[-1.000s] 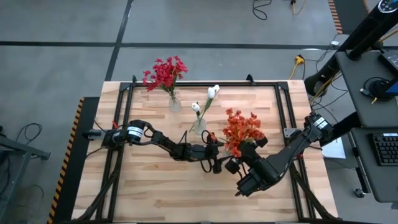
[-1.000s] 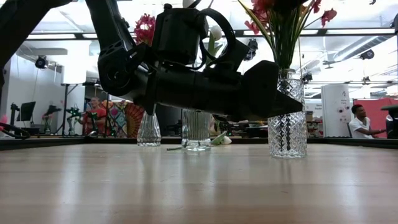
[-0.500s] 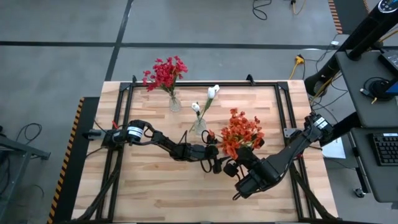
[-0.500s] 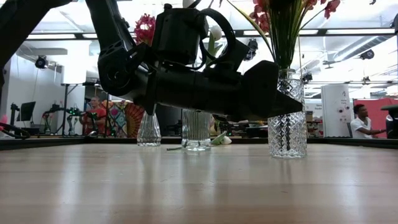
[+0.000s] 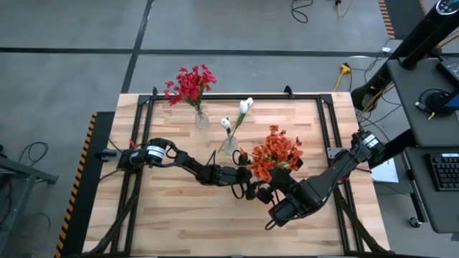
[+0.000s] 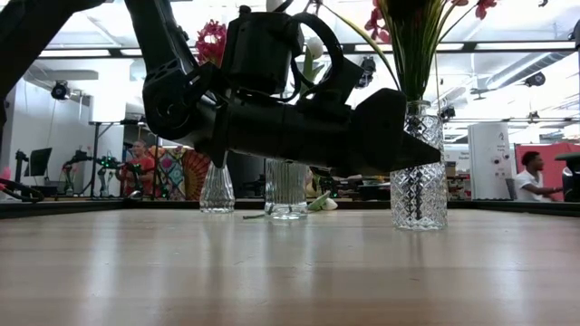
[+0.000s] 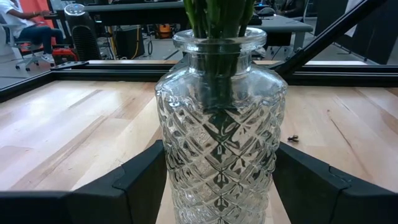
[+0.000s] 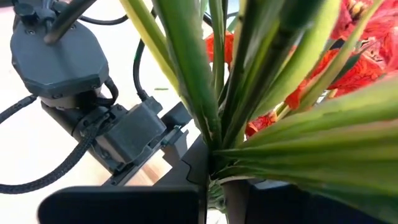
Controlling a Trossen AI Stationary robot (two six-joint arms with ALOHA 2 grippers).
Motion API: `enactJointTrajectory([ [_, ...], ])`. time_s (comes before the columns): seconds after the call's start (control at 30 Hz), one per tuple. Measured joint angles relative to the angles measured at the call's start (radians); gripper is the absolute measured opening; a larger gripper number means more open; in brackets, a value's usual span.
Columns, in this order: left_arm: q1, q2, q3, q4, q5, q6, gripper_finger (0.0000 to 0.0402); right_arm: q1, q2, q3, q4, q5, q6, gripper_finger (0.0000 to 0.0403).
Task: Sort flowers into vase by color
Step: Put the orange sprig flower into the bottom right transparent glass vase
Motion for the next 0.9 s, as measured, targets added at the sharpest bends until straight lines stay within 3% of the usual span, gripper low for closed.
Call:
enactJointTrajectory([
  [0.3,0.000,0.000,0.000,0.000,0.000,0.000,0.0246,-0.022,-0.002,0.002,0.022,-0.063,-0.024,0.0015],
  [0.9,0.000,0.000,0.000,-0.002,0.000,0.000,0.0246,-0.033,-0.005,-0.006,0.071,-0.069,-0.051,0.0015],
])
